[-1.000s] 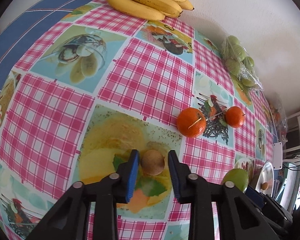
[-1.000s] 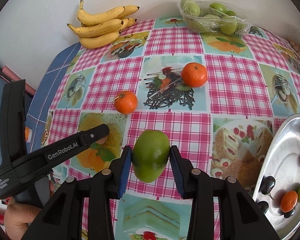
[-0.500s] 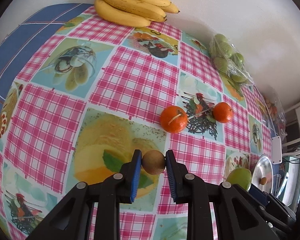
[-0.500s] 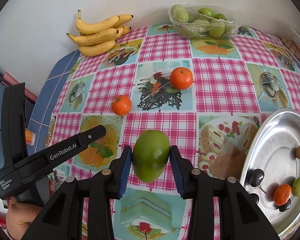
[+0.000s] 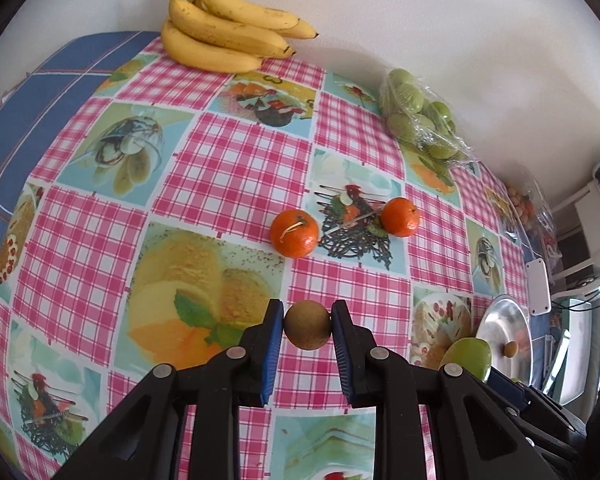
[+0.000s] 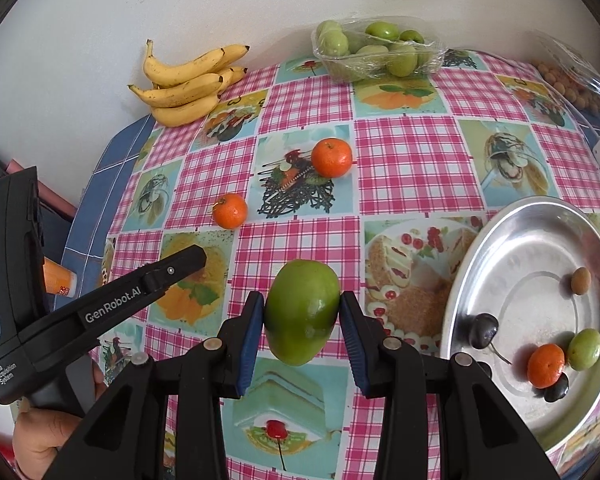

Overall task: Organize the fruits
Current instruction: 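Carry the held kiwi and green mango over the steel bowl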

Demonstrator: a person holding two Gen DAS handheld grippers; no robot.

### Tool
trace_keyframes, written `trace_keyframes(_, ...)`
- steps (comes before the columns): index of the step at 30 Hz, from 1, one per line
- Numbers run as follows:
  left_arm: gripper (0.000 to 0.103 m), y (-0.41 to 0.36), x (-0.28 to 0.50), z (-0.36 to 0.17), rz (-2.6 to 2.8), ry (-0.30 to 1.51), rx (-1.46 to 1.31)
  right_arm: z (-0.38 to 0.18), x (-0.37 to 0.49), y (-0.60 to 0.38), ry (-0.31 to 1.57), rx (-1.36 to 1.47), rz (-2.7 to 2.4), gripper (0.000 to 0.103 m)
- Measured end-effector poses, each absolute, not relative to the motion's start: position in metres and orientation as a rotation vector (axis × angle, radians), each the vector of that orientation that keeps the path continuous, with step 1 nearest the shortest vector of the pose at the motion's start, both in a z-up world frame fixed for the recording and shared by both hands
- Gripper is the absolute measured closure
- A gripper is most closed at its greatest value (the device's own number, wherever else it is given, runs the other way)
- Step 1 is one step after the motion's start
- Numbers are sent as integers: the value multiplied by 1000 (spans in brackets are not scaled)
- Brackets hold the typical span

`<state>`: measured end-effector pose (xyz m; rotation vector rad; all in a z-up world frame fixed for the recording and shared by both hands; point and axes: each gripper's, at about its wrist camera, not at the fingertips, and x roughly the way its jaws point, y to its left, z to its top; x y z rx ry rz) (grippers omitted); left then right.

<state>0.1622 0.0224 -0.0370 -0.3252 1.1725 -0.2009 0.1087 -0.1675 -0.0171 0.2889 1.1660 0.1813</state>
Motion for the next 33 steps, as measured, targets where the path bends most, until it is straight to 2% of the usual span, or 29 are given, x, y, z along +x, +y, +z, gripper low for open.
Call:
trace_keyframes(10, 77, -16, 154, -25, -255, 1163, -283, -22, 101, -197, 1167, 303, 142, 63)
trace_keyframes(33, 77, -108, 127, -3, -405, 1134, -90, -18, 78, -335, 1108, 493, -127, 63)
